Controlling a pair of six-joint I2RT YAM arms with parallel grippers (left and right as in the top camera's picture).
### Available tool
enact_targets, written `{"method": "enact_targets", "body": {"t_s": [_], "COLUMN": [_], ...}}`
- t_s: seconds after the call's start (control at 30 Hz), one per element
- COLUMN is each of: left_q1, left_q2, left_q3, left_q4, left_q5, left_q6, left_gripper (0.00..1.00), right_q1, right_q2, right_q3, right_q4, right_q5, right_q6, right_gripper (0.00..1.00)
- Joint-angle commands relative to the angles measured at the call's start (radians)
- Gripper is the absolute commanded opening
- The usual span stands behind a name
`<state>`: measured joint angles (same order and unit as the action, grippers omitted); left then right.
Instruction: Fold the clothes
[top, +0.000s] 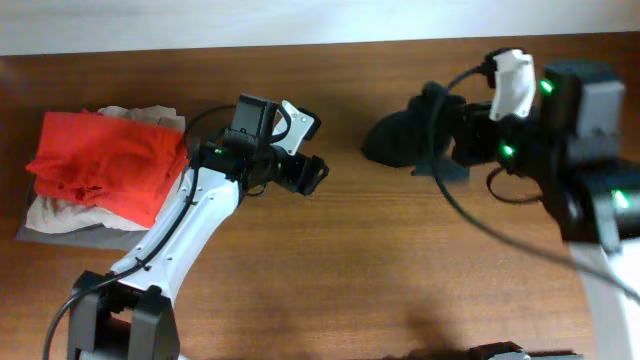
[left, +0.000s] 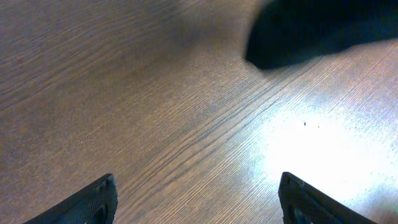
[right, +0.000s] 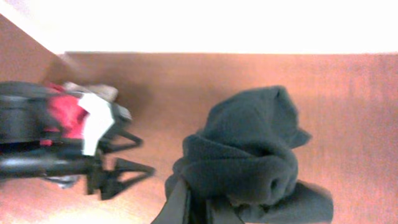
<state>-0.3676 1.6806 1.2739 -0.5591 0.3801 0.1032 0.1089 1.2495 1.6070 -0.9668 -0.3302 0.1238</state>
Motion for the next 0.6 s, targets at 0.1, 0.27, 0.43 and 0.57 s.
{"method": "enact_targets", "body": {"t_s": [0.1, 0.27, 0.43, 0.57], "left_q1": [-0.003, -0.003, -0.003, -0.003], "left_q2": [0.008, 0.007, 0.003, -0.009], "left_q3": [0.018, 0.018, 0.018, 0.019], "left_q4": [0.002, -0.005, -0.008, -0.010], "left_q5": [-0.003, -0.003, -0.003, -0.003], "left_q6": [-0.005, -0.005, -0.005, -0.005], "left_gripper": [0.83, 0.83, 0.84, 0.84], "right_q1": [0.013, 0.016, 0.015, -0.009], "right_q2": [0.044, 0.074, 0.081, 0.118], "right_q3": [-0.006, -0.006, -0.006, -0.007], "right_q4": [0.039, 0.038, -0.004, -0.096], "right_q5": [0.211, 0.137, 0.256, 0.508], "right_q6": [-0.019, -0.014, 0.028, 0.136], "right_gripper": [0.04, 0.04, 0.24, 0.26]}}
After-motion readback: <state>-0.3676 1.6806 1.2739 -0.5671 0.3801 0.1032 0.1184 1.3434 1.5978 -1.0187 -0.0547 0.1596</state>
